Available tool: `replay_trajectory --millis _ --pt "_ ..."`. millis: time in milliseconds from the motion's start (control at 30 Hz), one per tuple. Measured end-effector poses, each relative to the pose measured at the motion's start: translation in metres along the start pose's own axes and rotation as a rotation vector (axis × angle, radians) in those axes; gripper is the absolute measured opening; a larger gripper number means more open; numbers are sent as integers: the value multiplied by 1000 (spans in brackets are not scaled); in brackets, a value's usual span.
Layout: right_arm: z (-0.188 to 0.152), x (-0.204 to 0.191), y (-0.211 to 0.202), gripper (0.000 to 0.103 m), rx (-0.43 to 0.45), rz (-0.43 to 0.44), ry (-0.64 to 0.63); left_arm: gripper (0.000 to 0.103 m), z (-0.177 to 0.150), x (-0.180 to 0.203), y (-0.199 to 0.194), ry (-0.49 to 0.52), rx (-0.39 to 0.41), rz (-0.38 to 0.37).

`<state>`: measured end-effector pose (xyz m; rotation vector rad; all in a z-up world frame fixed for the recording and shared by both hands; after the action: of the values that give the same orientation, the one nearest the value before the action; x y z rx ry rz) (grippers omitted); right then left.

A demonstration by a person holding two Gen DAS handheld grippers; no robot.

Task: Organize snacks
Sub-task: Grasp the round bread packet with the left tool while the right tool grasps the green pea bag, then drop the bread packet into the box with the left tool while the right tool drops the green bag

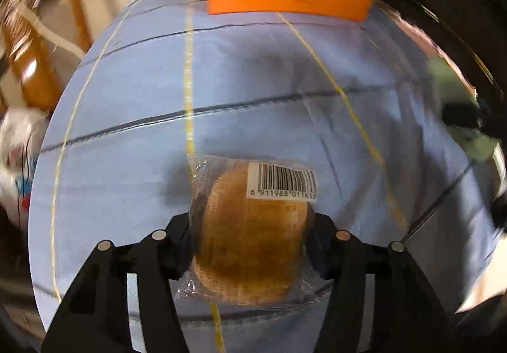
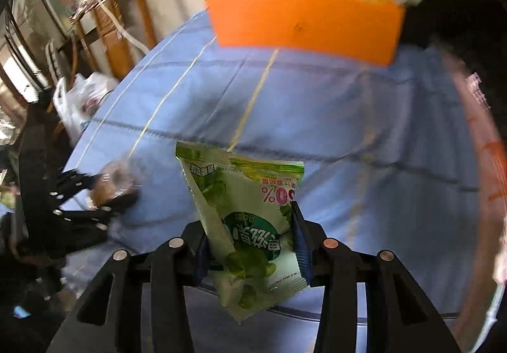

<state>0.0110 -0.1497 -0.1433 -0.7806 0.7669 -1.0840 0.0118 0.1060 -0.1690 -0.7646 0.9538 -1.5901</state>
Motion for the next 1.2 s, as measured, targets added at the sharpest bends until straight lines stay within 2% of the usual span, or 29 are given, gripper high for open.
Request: replay_trajectory --millis 67,100,200,300,333,433,533,633,733,800,833,867,900,1000,1167,1200 --pt "13 6 -19 44 54 -29 20 55 21 -9 -21 -75 36 5" --pt "21 9 -24 44 64 -32 45 55 33 -10 -26 -81 39 25" --pt "64 19 -40 44 144 -31 110 55 93 -11 -49 -76 83 98" --pt "119 29 -43 44 189 -68 161 55 163 -12 -74 -87 211 117" --pt "147 33 -43 44 212 -73 165 55 194 -14 -78 -104 248 112" --pt "207 43 -48 44 225 -69 164 55 264 -20 -70 -112 237 78" --pt "279 60 -46 44 221 -69 221 55 323 -23 -53 -88 216 95" --pt "323 68 -40 44 220 -71 252 55 373 -23 -38 -55 205 119" --pt "358 75 -31 44 218 -83 275 55 396 -24 -28 -56 197 100" --pt "369 77 -25 44 225 -86 285 55 407 -21 -21 -40 200 93" --pt "375 80 -22 54 226 -80 294 57 415 -20 -16 -38 203 113" --pt "376 80 -19 68 223 -94 300 82 419 -24 -14 -39 204 115" --pt "378 81 -18 100 223 -104 301 99 425 -23 -11 -41 208 106" --pt "379 79 -22 99 243 -139 285 99 428 -22 -11 -33 237 108" --pt "374 83 -26 99 226 -133 303 99 427 -28 -4 -71 202 176" --pt "374 83 -27 99 222 -128 305 99 427 -29 -2 -80 195 167"
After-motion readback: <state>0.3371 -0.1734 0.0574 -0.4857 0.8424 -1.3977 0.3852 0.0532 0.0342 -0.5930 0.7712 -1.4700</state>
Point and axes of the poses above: each gripper's, at about its wrist camera, not at the fingertips, and y roughly the way its jaws point, x to its right, z to its top, the point moved 1 cm from there along y, roughly the way its jaws point, and after that the axes turned 8 degrees about y, right-handed, at the moved point
